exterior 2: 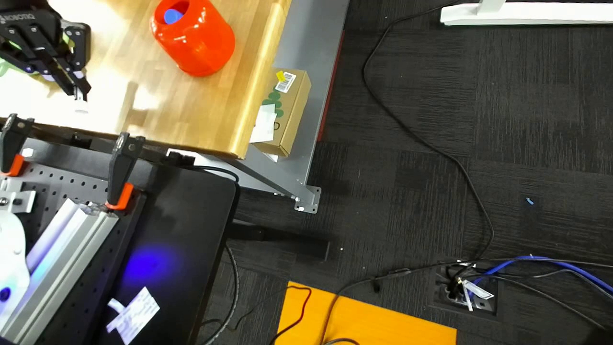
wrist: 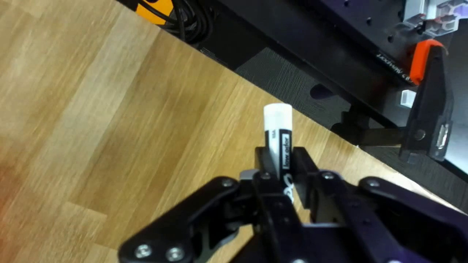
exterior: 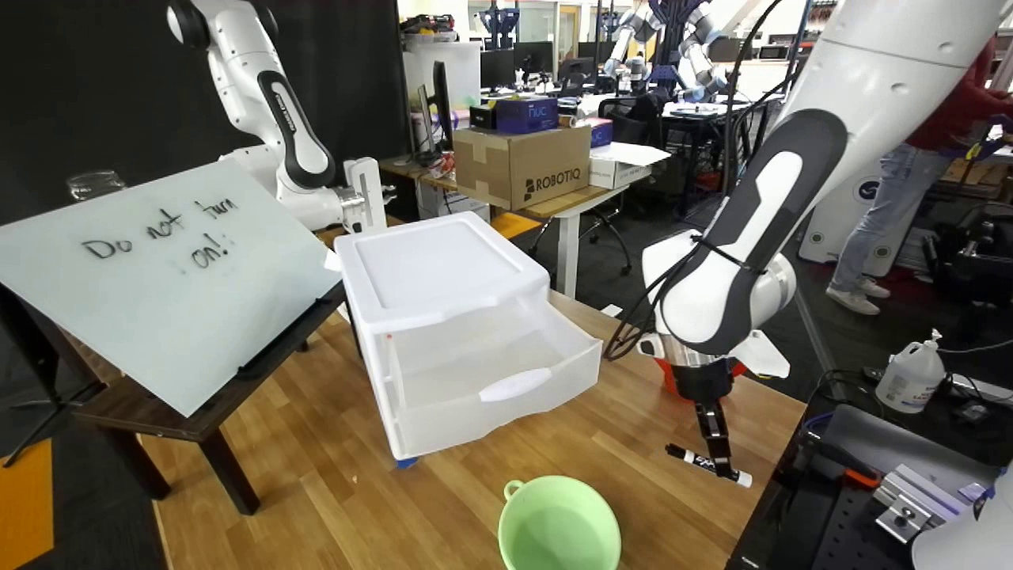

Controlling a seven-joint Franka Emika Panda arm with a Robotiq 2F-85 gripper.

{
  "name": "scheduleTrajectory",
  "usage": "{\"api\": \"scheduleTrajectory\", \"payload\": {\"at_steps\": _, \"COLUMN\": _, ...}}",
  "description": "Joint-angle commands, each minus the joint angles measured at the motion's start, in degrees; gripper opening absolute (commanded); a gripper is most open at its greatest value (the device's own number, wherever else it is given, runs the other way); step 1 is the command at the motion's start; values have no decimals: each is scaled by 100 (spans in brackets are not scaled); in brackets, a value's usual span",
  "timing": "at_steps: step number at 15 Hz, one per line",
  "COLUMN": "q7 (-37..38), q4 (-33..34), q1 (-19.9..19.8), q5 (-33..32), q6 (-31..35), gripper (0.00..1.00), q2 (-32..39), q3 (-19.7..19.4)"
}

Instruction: Pick the marker and put it in the plastic drawer on the table

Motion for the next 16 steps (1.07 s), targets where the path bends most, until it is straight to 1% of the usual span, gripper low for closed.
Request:
{"api": "scheduleTrajectory", "payload": {"at_steps": 1, "q7": -136, "q4": -715, "q1": 52, "q5": 255, "q6": 554, "gripper": 5, "q2": -759, "q3": 36}}
{"api": "scheduleTrajectory", "payload": {"at_steps": 2, "q7": -130, "q4": -860, "q1": 116, "q5": 252, "q6": 674, "gripper": 5, "q2": -931, "q3": 14}}
{"api": "scheduleTrajectory", "payload": {"at_steps": 3, "q7": -51, "q4": -524, "q1": 185, "q5": 136, "q6": 635, "gripper": 5, "q2": -740, "q3": -37}}
{"api": "scheduleTrajectory", "payload": {"at_steps": 5, "q7": 31, "q4": -546, "q1": 315, "q5": 53, "q6": 817, "gripper": 5, "q2": -935, "q3": -51}}
{"api": "scheduleTrajectory", "payload": {"at_steps": 6, "q7": 90, "q4": -632, "q1": 388, "q5": 39, "q6": 916, "gripper": 5, "q2": -1047, "q3": -38}}
{"api": "scheduleTrajectory", "payload": {"at_steps": 7, "q7": 178, "q4": -941, "q1": 476, "q5": 51, "q6": 1028, "gripper": 5, "q2": -1325, "q3": -7}}
{"api": "scheduleTrajectory", "payload": {"at_steps": 8, "q7": 357, "q4": -525, "q1": 563, "q5": -98, "q6": 861, "gripper": 5, "q2": -1057, "q3": -29}}
{"api": "scheduleTrajectory", "payload": {"at_steps": 11, "q7": 1001, "q4": -501, "q1": 903, "q5": -304, "q6": 786, "gripper": 5, "q2": -1286, "q3": 61}}
{"api": "scheduleTrajectory", "payload": {"at_steps": 12, "q7": 1124, "q4": -1064, "q1": 1017, "q5": -234, "q6": 952, "gripper": 5, "q2": -1768, "q3": 121}}
{"api": "scheduleTrajectory", "payload": {"at_steps": 13, "q7": 1718, "q4": -523, "q1": 1092, "q5": -507, "q6": 825, "gripper": 5, "q2": -1450, "q3": 90}}
{"api": "scheduleTrajectory", "payload": {"at_steps": 14, "q7": 2095, "q4": -601, "q1": 1186, "q5": -628, "q6": 902, "gripper": 5, "q2": -1539, "q3": 133}}
{"api": "scheduleTrajectory", "payload": {"at_steps": 16, "q7": 2807, "q4": -532, "q1": 1325, "q5": -907, "q6": 910, "gripper": 5, "q2": -1637, "q3": 209}}
